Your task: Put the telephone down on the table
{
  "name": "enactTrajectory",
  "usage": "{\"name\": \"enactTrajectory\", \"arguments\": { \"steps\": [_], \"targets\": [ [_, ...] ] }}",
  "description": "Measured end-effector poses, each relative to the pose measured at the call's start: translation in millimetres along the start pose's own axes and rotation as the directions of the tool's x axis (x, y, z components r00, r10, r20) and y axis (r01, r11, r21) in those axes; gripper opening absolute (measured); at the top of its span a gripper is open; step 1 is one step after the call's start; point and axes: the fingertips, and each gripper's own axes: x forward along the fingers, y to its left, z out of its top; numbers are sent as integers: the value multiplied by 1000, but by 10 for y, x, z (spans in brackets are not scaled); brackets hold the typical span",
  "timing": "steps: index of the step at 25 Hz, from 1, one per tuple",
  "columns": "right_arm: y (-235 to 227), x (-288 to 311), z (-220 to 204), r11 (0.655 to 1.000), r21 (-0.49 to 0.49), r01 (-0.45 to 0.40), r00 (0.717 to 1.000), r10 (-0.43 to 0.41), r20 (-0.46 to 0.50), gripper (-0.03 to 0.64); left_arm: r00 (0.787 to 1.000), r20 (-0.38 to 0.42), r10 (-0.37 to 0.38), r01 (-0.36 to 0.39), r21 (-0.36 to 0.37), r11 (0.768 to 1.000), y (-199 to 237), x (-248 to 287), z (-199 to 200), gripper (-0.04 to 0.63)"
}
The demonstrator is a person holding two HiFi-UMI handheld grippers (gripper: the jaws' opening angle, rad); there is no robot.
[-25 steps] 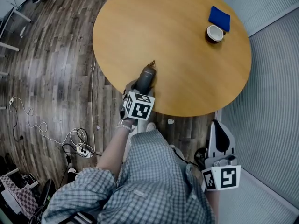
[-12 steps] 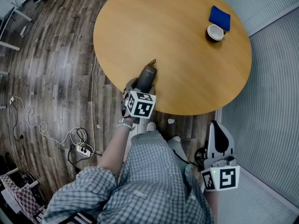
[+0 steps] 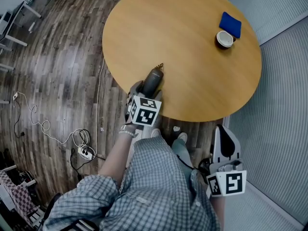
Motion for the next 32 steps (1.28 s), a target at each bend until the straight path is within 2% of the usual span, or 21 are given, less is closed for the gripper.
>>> {"name": "enactTrajectory", "arguments": {
  "steps": [2, 5, 8, 13, 18, 20, 24, 28, 32],
  "targets": [
    [-21, 16, 35, 1000, -3, -18, 1000, 18, 9, 11, 999, 31, 13, -13, -8, 1000, -20, -103, 109, 331],
    [-66, 22, 122, 999, -13, -43, 999, 43, 26, 11, 995, 89, 39, -42, 29, 999, -74, -293, 342, 331],
    [-117, 32, 230, 997, -27, -73, 996, 74, 46, 11, 983, 176, 53, -60, 40, 997, -148, -522, 665, 331],
    [-197, 107, 466, 991, -54, -123, 988, 127, 85, 11, 940, 337, 51, -62, 22, 998, -291, -964, 1246, 328],
    [-266, 108, 622, 983, -90, -158, 978, 168, 125, 11, 900, 436, 24, -45, 36, 998, -534, -1335, 1632, 286],
    [-298, 107, 676, 980, -104, -171, 973, 185, 139, 11, 881, 473, 31, -60, 46, 997, -614, -1513, 1777, 279],
    [-376, 112, 856, 977, -103, -185, 964, 201, 175, 11, 837, 546, 40, -96, 74, 993, -725, -1848, 2048, 198],
    [-357, 96, 1070, 973, -115, -201, 952, 221, 212, 11, 795, 606, 25, -72, 54, 996, -802, -2139, 2218, 84],
    [-339, 56, 1165, 968, -127, -217, 940, 242, 241, 11, 773, 634, 23, -54, 29, 998, -861, -2291, 2251, 12]
  ]
}}
